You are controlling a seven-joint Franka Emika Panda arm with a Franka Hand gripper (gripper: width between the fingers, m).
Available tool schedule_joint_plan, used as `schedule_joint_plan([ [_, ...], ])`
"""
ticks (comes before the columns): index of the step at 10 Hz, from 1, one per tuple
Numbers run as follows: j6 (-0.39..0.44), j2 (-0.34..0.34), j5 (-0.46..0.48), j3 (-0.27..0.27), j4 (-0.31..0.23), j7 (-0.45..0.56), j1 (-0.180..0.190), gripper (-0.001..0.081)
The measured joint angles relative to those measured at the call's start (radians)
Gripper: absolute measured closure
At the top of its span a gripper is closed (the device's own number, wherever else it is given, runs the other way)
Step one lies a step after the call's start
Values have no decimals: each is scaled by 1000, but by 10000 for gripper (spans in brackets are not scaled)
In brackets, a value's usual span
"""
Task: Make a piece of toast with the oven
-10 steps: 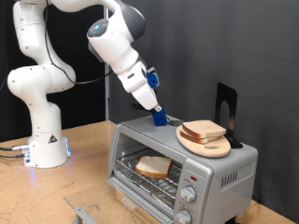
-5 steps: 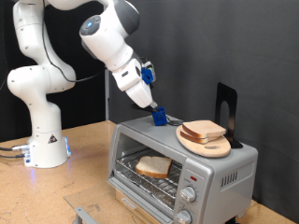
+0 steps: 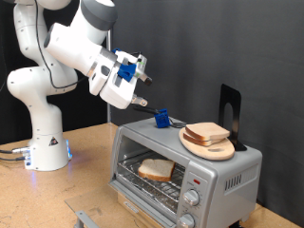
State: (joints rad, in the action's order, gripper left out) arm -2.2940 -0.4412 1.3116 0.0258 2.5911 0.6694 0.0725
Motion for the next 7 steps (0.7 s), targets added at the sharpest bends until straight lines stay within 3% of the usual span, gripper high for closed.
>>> schedule_joint_plan([
  [2,240,2,-152,43,-19,-208,-26,124],
  [4,456,3,-205,110,-41,-410,-63,124],
  [6,595,3,-265,167,-63,-436,-93,124],
  [7,590,3,-264,165,-61,-436,-93,124],
])
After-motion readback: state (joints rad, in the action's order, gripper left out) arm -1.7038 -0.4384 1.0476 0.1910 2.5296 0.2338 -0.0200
